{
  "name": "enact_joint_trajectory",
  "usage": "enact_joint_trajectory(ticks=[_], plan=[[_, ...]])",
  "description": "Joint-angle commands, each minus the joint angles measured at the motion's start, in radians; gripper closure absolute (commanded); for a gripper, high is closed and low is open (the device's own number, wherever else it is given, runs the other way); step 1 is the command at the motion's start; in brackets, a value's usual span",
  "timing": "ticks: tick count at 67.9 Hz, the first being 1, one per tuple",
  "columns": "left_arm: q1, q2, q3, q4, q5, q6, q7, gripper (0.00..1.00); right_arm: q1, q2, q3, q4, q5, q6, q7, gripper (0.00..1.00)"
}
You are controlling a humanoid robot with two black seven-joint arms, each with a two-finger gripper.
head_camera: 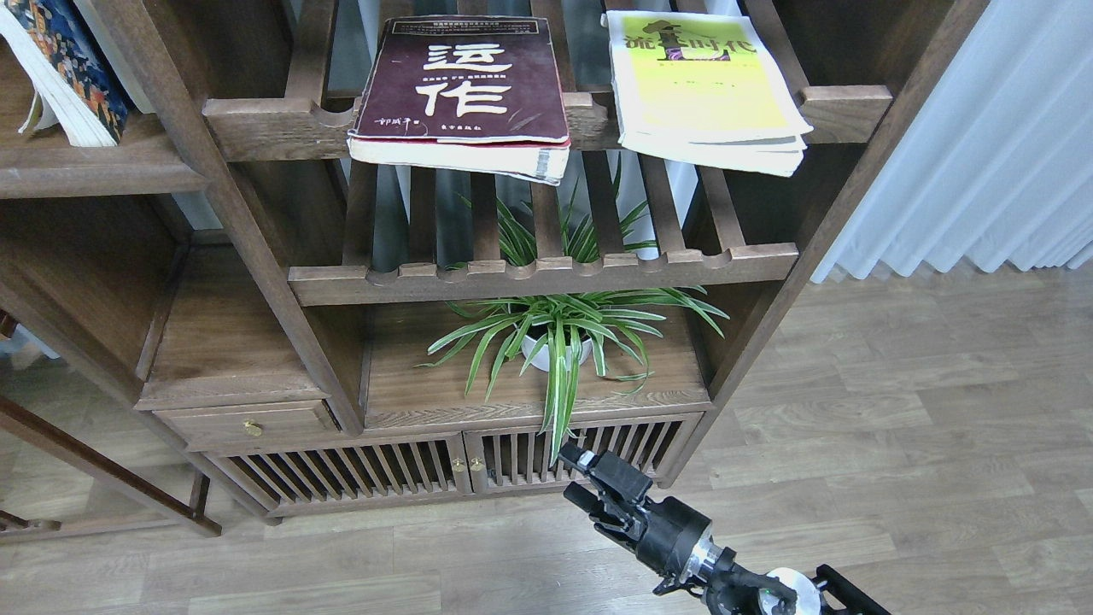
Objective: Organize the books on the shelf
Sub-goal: 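Reach the right gripper up and grasp the yellow book on the top shelf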
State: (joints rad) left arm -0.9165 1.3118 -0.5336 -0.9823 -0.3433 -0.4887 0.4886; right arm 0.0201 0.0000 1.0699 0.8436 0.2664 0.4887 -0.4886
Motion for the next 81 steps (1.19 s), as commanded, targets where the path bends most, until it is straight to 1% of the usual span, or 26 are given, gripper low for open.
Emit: enact_joint_trajectory(ticks=[1,3,4,5,6,9,10,12,13,14,15,18,22,23,24,27,28,31,34,36,44,52,67,74,75,81], plan=[[0.061,-0.009,0.067,-0.001,0.000,0.000,0.000,0.00,-0.005,0.000,0.007,0.006,0.004,0.000,0.000,0.00],[0.073,-0.013,0.079,-0.001,0.000,0.000,0.000,0.00,-0.005,0.000,0.007,0.008,0.004,0.000,0.000,0.00],[0.083,-0.017,0.092,-0.001,0.000,0.000,-0.025,0.00,-0.005,0.000,0.007,0.008,0.004,0.000,0.000,0.00],[0.090,-0.020,0.098,-0.002,0.000,0.000,-0.039,0.00,-0.005,0.000,0.007,0.008,0.004,0.000,0.000,0.00],[0.102,-0.025,0.112,-0.002,0.000,0.000,-0.066,0.00,-0.005,0.000,0.007,0.009,0.004,0.000,0.000,0.00],[0.125,-0.035,0.132,-0.004,0.000,0.000,-0.114,0.00,-0.005,0.000,0.009,0.011,0.004,0.000,0.000,0.00],[0.140,-0.042,0.142,-0.004,0.000,0.000,-0.145,0.00,-0.005,0.000,0.012,0.012,0.004,0.000,0.000,0.00],[0.154,-0.048,0.152,-0.004,0.000,0.000,-0.166,0.00,-0.005,0.000,0.016,0.015,0.004,0.000,0.000,0.00],[0.172,-0.057,0.161,-0.006,0.000,0.000,-0.191,0.00,-0.003,0.000,0.025,0.022,0.004,0.000,0.000,0.00],[0.177,-0.060,0.164,-0.006,0.000,0.000,-0.197,0.00,-0.005,0.000,0.028,0.023,0.004,0.000,0.000,0.00],[0.194,-0.071,0.170,-0.006,0.000,0.000,-0.214,0.00,-0.003,0.000,0.036,0.031,0.002,0.000,0.000,0.00],[0.235,-0.101,0.175,-0.006,0.000,0.000,-0.240,0.00,-0.003,0.000,0.058,0.049,0.002,0.000,0.000,0.00],[0.283,-0.143,0.173,-0.007,-0.002,0.000,-0.258,0.00,0.000,0.000,0.084,0.066,0.002,0.000,0.000,0.01],[0.301,-0.163,0.173,-0.007,-0.002,0.000,-0.265,0.00,0.003,0.000,0.094,0.075,0.002,0.000,0.000,0.01],[0.347,-0.208,0.172,-0.006,-0.003,0.000,-0.278,0.00,0.007,0.000,0.122,0.094,0.001,0.000,0.000,0.01],[0.393,-0.258,0.173,-0.007,-0.011,0.000,-0.292,0.00,0.012,0.000,0.143,0.112,-0.001,0.000,0.000,0.01],[0.422,-0.293,0.172,-0.007,-0.017,0.000,-0.298,0.00,0.015,0.000,0.156,0.127,-0.001,0.000,0.000,0.01],[0.458,-0.344,0.168,-0.007,-0.023,0.000,-0.306,0.00,0.026,0.000,0.176,0.158,0.001,0.000,0.000,0.01],[0.508,-0.423,0.162,-0.006,-0.034,0.000,-0.315,0.00,0.032,0.000,0.193,0.189,0.001,0.000,0.000,0.01],[0.522,-0.445,0.161,-0.004,-0.037,0.000,-0.317,0.00,0.035,0.000,0.199,0.203,0.002,0.000,0.000,0.01],[0.597,-0.577,0.139,-0.004,-0.048,0.000,-0.315,0.00,0.044,0.000,0.242,0.296,0.002,0.000,0.000,0.01],[0.656,-0.683,0.122,0.005,-0.046,0.000,-0.309,0.00,0.052,-0.041,0.303,0.380,0.004,-0.005,0.000,0.01],[0.700,-0.744,0.122,0.011,-0.045,0.000,-0.306,0.00,0.075,-0.069,0.421,0.474,0.004,-0.027,0.000,0.04],[0.709,-0.746,0.122,0.011,-0.045,0.000,-0.306,0.00,0.086,-0.097,0.453,0.523,0.004,-0.071,0.000,0.05],[0.711,-0.746,0.122,0.011,-0.045,0.000,-0.306,0.00,0.098,-0.110,0.459,0.549,0.004,-0.093,0.000,0.05],[0.712,-0.746,0.122,0.014,-0.045,0.000,-0.306,0.00,0.118,-0.123,0.467,0.563,0.004,-0.114,0.000,0.05]])
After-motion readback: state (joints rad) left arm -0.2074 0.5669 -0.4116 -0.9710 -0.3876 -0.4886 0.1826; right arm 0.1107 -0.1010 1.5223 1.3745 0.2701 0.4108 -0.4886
